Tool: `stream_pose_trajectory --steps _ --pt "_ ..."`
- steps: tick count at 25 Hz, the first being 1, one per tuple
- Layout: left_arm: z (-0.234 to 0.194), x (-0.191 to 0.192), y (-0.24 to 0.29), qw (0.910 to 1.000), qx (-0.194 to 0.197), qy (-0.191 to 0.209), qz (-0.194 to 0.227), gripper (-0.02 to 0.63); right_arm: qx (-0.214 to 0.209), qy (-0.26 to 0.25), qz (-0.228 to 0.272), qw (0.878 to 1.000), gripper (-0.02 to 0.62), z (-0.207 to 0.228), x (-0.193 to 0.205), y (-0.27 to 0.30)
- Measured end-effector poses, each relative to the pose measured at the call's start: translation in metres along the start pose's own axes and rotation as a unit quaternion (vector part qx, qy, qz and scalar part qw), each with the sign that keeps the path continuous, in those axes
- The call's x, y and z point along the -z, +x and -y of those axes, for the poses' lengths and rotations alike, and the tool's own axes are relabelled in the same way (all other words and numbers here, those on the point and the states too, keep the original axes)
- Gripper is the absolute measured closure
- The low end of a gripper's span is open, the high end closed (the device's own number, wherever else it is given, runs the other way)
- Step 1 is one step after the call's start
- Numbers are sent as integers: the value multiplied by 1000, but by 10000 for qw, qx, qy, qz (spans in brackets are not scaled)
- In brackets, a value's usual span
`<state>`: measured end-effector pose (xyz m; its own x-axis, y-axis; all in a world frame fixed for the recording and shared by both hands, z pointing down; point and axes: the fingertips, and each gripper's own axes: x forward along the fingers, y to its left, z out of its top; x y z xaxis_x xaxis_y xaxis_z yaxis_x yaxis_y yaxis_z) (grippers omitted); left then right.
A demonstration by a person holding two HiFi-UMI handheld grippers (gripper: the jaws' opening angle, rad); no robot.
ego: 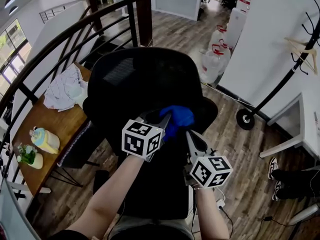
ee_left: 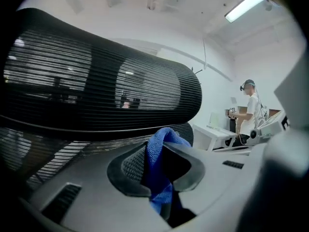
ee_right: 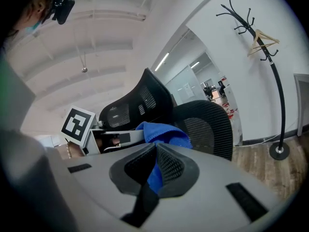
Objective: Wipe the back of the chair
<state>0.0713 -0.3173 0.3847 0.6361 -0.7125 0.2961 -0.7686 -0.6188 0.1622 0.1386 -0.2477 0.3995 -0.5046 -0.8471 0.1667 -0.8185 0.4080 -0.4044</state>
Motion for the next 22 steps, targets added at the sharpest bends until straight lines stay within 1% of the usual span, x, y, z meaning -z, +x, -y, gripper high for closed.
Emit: stream_pose_trajectory --steps 11,18,22 --pt "-72 8 -51 9974 -626 -326 126 540 -550 -177 -285 9979 566 -58 12 48" --pt "-115 13 -89 9934 -1031 -439 229 540 -965 -345 -499 9935 566 -100 25 79" --pt "-141 17 -112 9897 -1318 -493 277 540 -1199 -354 -604 9903 566 -126 33 93"
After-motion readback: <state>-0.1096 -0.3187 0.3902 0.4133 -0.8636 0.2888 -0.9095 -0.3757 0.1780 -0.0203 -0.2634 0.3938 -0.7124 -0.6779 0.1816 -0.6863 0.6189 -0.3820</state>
